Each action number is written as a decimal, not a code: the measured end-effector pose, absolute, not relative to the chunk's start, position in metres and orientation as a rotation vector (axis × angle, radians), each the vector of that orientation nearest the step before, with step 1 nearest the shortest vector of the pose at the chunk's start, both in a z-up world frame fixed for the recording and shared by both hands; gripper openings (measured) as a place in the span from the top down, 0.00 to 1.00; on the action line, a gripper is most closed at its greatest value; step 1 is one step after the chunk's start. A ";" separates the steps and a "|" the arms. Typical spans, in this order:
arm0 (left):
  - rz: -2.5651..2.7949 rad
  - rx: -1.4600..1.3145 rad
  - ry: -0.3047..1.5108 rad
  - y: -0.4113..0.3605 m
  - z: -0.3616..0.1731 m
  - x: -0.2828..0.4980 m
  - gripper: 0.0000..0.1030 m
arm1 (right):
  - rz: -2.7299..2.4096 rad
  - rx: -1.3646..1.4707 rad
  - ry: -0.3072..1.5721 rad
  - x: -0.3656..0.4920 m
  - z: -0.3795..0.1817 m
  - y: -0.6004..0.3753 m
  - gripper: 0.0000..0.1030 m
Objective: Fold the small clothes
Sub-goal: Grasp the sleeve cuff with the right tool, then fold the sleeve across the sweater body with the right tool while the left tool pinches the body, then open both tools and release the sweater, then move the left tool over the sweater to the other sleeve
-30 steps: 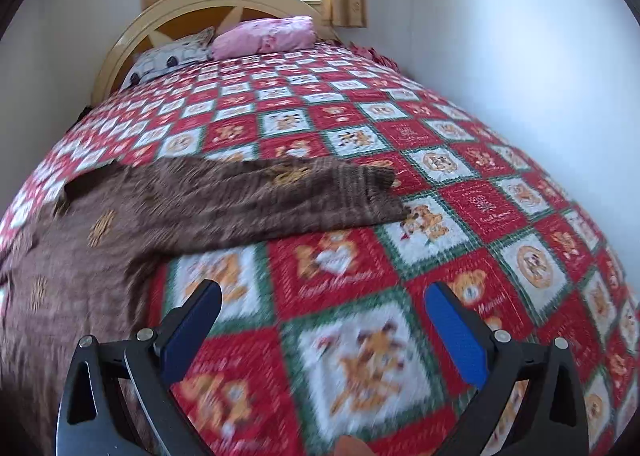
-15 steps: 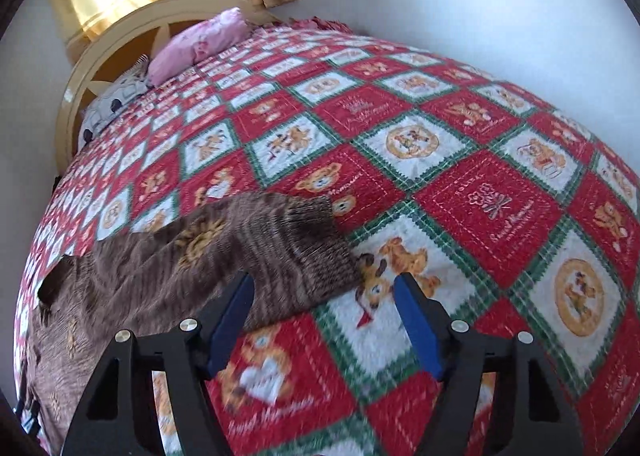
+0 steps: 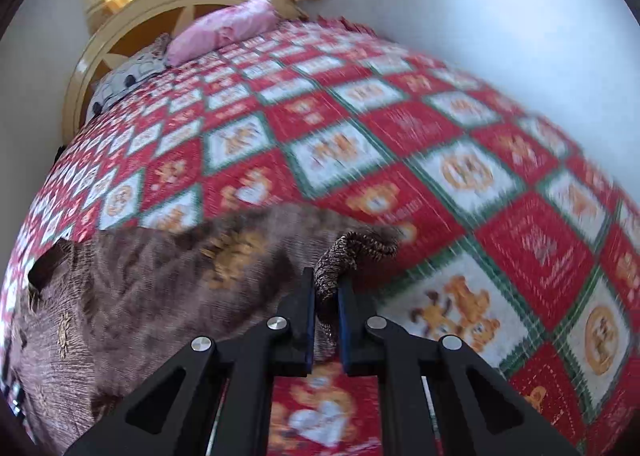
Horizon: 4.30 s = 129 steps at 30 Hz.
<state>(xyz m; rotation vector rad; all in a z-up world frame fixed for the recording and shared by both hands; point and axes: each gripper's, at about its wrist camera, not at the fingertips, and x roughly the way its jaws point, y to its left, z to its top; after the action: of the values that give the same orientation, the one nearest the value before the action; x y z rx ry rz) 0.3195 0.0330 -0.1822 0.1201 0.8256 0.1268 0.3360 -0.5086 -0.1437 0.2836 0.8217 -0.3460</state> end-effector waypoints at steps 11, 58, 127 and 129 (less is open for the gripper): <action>0.136 0.123 0.814 0.032 -0.182 0.317 0.00 | 0.050 -0.012 0.727 0.374 -0.092 -0.291 0.92; -0.402 -0.022 0.928 -0.141 -0.131 0.396 0.95 | 0.119 0.162 0.639 0.229 -0.163 -0.349 0.29; -0.126 0.019 0.928 -0.080 -0.178 0.372 0.00 | 0.162 -0.048 0.900 0.331 -0.170 -0.290 0.29; -0.122 0.007 0.936 -0.072 -0.177 0.365 0.00 | 0.120 -0.110 0.955 0.334 -0.190 -0.282 0.29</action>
<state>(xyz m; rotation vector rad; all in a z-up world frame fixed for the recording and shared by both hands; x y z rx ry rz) 0.3646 -0.0718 -0.1774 0.0068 0.9359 -0.1223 0.3337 -0.2820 -0.1898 -0.1103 0.9547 0.1200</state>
